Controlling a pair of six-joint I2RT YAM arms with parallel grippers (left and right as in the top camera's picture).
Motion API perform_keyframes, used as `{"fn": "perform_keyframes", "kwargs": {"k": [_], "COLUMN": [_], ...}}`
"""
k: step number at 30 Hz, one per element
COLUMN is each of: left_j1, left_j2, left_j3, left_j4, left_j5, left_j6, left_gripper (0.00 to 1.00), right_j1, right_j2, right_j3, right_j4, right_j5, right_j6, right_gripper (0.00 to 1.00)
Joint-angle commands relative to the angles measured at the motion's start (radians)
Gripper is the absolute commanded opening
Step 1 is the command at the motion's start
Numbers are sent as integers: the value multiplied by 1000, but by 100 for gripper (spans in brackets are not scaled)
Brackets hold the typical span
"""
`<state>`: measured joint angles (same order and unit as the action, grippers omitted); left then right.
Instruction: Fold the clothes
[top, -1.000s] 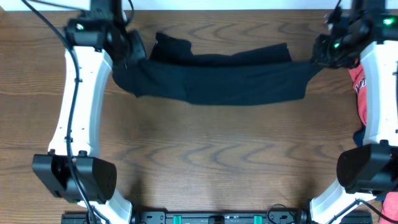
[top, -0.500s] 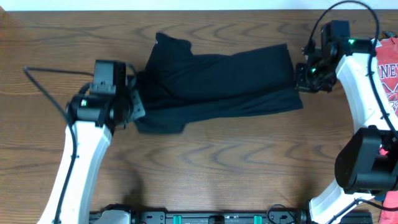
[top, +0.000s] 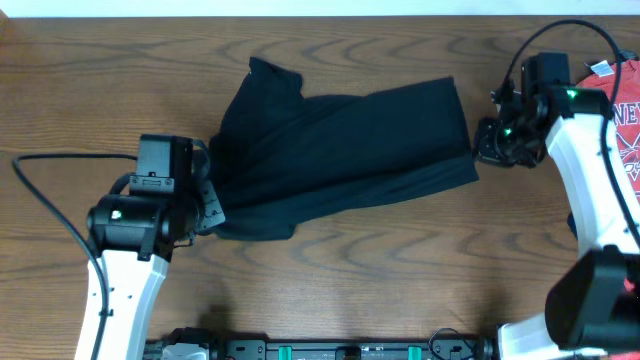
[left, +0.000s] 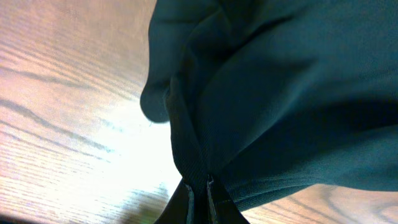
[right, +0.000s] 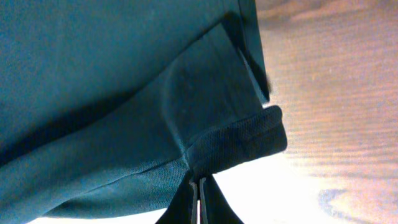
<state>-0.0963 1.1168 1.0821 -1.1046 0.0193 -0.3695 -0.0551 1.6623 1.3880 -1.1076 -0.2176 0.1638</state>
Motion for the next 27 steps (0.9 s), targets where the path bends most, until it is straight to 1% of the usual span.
{"fn": "perform_keyframes", "kwargs": {"k": [1,5,8,11,15,17,20,27], "left_j1": [1,1,1,2,2,3,8,8], "left_j2": [35,88,127,165,205,217,220,178], "left_j3": [-57,-84,-84,-83,-83,-80,-64,11], "left_j4": [21,69,116,183,276,308,323,322], "left_j5": [8,45,44,44,45,45,53,63], "left_j6": [-10,-10,-9,-6,-11,-34,-77,-89], "left_gripper": [7,6,6,6,6,6,6,6], "right_j1": [4,6,7,6,2,-3,-15,-66], "right_j2": [-24,-24,-24,-24,-26,-26,-26,-26], "right_j3": [-69,-167,-245,-275,-269,-260,-239,-159], "right_j4": [-7,10,65,113,146,155,153,151], "right_j5": [-6,-24,-24,-27,-27,-27,-27,-46], "right_j6": [23,23,24,42,45,45,49,68], "right_gripper": [2,2,1,1,1,1,1,1]}}
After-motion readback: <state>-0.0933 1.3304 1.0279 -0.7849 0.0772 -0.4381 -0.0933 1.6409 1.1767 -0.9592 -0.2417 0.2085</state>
